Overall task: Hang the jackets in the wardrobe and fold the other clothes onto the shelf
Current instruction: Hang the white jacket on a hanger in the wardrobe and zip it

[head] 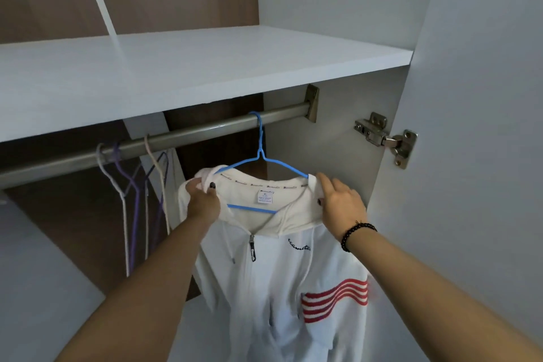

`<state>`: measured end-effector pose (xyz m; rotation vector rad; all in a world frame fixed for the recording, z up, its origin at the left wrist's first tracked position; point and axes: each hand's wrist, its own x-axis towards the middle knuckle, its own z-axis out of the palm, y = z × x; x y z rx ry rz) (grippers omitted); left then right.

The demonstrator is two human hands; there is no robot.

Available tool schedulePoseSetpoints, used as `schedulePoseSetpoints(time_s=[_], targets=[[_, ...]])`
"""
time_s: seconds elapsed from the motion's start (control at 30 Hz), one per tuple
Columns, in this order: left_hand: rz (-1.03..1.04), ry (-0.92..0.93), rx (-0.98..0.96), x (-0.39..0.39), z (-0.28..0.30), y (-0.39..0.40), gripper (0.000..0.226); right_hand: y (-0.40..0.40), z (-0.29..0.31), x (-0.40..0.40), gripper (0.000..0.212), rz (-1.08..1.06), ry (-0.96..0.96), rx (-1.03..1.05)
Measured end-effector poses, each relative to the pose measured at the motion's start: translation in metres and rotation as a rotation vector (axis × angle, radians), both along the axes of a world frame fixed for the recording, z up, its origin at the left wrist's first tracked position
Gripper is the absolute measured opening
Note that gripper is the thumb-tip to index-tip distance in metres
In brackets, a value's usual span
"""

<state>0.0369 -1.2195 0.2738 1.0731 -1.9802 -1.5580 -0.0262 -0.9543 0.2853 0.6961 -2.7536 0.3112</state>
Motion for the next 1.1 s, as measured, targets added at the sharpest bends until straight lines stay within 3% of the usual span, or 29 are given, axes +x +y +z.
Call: schedulePoseSetpoints(time_s=[0.2, 0.37, 0.57, 0.7, 0.9, 1.1], targets=[[0.028, -0.047, 0.173, 0.014, -0.007, 0.025, 0.062, 0.024, -0.006, 0.003, 0.063, -0.036, 0.046, 0.049], [-0.013, -0.029, 0.188, 0.026, -0.024, 0.054, 0.059, 0.023, 0.005, 0.017, 0.022, 0.019, -0.016, -0.029], [-0.084, -0.066, 0.219, 0.039, -0.026, 0.075, 0.063, 0.006, 0.001, 0.047, 0.015, 0.141, -0.049, 0.042], [-0.142, -0.05, 0.287, 0.051, -0.023, 0.082, 0.067, 0.007, 0.001, 0.047, 0.003, 0.078, -0.078, -0.063], [-0.225, -0.043, 0.255, 0.059, 0.0, 0.094, 0.059, 0.034, 0.007, 0.029, 0.016, -0.071, -0.031, -0.111], [-0.378, -0.094, 0.159, 0.069, 0.014, 0.116, 0.047, 0.032, 0.01, 0.033, 0.015, -0.027, -0.097, -0.114]])
